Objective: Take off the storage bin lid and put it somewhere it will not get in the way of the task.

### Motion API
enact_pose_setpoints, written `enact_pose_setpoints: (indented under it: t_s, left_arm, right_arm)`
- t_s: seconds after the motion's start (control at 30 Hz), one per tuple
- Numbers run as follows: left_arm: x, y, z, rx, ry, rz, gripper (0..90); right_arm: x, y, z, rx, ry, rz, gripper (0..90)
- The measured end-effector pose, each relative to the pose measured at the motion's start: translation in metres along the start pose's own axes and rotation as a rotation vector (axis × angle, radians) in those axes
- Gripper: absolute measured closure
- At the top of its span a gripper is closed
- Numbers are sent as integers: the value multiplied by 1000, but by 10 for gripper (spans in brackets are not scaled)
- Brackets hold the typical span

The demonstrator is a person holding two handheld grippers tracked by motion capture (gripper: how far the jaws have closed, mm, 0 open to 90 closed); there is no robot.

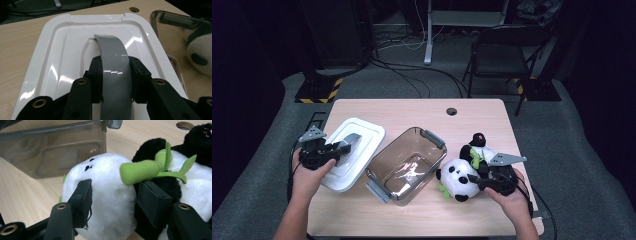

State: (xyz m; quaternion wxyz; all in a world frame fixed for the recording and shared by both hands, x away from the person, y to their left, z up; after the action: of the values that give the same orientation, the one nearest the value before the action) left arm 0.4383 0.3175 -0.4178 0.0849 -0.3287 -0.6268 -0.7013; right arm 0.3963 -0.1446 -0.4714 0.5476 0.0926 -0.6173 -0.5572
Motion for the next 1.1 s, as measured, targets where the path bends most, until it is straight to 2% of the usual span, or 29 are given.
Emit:
enact_pose_setpoints:
  t_s: [0.03,0.2,0.5,0.83,1.1]
  left_arm:
    - [0,-1,4,11,9,-7,667]
    - [-2,-5,8,14,13,-9,667]
    - [-16,-17,11,7,21,4,667]
    - [-28,-30,21,24,43,-2,667]
    - [-45,-45,23,19,49,23,667]
  right_arm:
    - [0,0,0,-1,0,-1,444]
    - [-1,0,0,2,0,3,444]
    - [-1,-1,0,2,3,2,446]
    - [-1,-1,0,3,3,2,446]
    - [-1,-1,-1,1,4,1,447]
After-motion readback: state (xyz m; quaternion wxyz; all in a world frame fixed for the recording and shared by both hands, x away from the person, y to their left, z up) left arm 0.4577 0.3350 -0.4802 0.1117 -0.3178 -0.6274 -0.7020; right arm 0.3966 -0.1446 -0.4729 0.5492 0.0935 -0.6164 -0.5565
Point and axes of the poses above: each handheld gripper's, and its own axes: x roughly backward along the jaws, y roughly out of its top, z roughly to its left, the point moved 7 cm from there along -x, roughly forward along the jaws, and after that the axes turned 12 degrees about y, right-handed, at the moved point
